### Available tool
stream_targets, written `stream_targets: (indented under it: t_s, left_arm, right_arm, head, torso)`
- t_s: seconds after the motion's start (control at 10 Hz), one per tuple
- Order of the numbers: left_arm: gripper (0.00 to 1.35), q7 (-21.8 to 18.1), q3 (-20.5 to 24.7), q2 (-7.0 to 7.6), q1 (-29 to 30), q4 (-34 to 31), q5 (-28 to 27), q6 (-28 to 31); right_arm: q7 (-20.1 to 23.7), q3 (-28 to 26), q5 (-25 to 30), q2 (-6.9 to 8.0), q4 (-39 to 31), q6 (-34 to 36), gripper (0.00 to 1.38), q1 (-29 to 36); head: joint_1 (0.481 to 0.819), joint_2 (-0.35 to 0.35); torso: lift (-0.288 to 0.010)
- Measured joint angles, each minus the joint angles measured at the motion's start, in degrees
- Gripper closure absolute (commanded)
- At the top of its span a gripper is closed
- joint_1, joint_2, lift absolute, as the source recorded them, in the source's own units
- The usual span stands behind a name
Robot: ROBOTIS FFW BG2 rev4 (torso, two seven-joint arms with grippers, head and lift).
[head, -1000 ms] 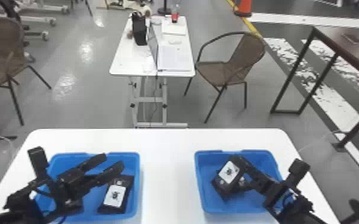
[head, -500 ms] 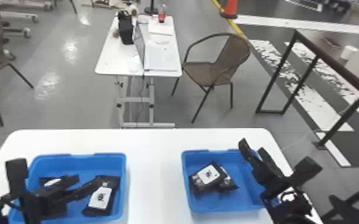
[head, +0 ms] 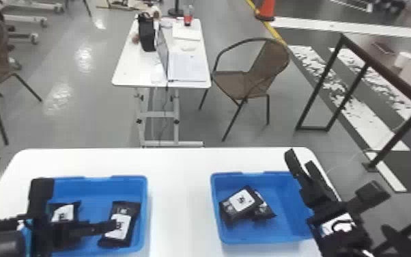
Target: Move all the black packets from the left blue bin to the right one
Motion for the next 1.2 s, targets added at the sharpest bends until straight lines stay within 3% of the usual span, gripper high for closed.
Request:
stream_targets:
  t_s: [0.2, 0.7, 1.1, 1.2]
  left_arm:
    - [0.12, 0.00, -2.44, 1.31, -3.67, 5.89, -0.28, 0.16]
    - [0.16, -0.09, -5.64, 1.86, -10.75, 17.91, -0.40, -1.19]
    - [0.48, 0.84, -5.42, 1.62, -15.24, 26.72, -4.24, -0.96]
    - [0.62, 1.36, -5.24, 1.58, -16.17, 29.36, -4.26, -1.90]
  right_arm:
    - [0.43, 0.00, -1.02, 0.68, 0.23, 0.00, 0.18, 0.55]
    - [1.06, 0.06, -1.85, 1.15, 0.71, 0.00, 0.18, 0.65]
    - [1.70, 0.09, -2.70, 1.51, 1.21, 0.00, 0.18, 0.62]
    - [1.77, 0.09, -2.86, 1.52, 1.36, 0.00, 0.18, 0.61]
  head:
    - [0.695, -0.148]
    - [0.695, -0.168]
    - [0.695, -0.160]
    - [0.695, -0.163]
  torso:
    - [0.000]
    - [0.000]
    - [0.000]
    - [0.000]
